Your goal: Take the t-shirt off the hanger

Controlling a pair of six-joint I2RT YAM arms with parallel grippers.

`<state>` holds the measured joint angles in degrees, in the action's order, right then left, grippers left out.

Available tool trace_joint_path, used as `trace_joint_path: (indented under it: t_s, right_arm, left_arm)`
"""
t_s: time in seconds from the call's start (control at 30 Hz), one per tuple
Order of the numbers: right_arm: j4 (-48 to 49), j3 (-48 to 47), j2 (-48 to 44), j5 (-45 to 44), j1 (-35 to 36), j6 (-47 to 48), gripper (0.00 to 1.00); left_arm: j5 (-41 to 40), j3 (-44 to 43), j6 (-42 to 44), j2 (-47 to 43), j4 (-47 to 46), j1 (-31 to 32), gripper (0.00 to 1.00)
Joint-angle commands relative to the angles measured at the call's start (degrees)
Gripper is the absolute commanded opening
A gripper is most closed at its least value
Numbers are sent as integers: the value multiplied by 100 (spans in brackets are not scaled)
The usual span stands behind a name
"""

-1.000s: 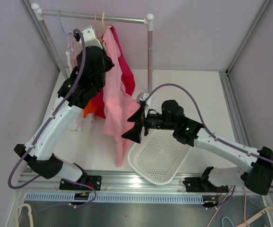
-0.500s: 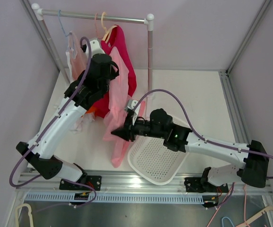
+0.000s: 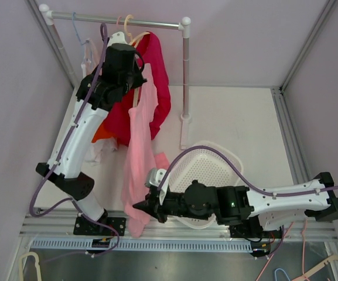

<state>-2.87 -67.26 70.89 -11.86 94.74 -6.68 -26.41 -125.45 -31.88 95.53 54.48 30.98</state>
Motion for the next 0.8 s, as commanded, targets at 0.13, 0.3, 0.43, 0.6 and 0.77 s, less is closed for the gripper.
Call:
trace_joint_path:
  t_s: [0.13,0.3,0.43,0.6,0.77]
  right_arm:
    - [180,1118,66,-29,-1042,-1573,0]
    - [71,787,519,1088,-2328,-1513,0]
    - [-21,434,1127,1272,-1776,-1354,0]
    - [226,329,997,816,-521,-1117,0]
    - [-387,-76,1049,493,605,-730,0]
  left_arm:
    - [1180,-930,77,-269,-113,-321,1]
    - [1265,1021,155,-2008,-1050,-295,0]
    - [682,146,524,-1663,-466,-444,0]
    - [506,1020,472,-1580,-1023,-444,1]
    - [260,1919,332,-1398,-1827,-444,1]
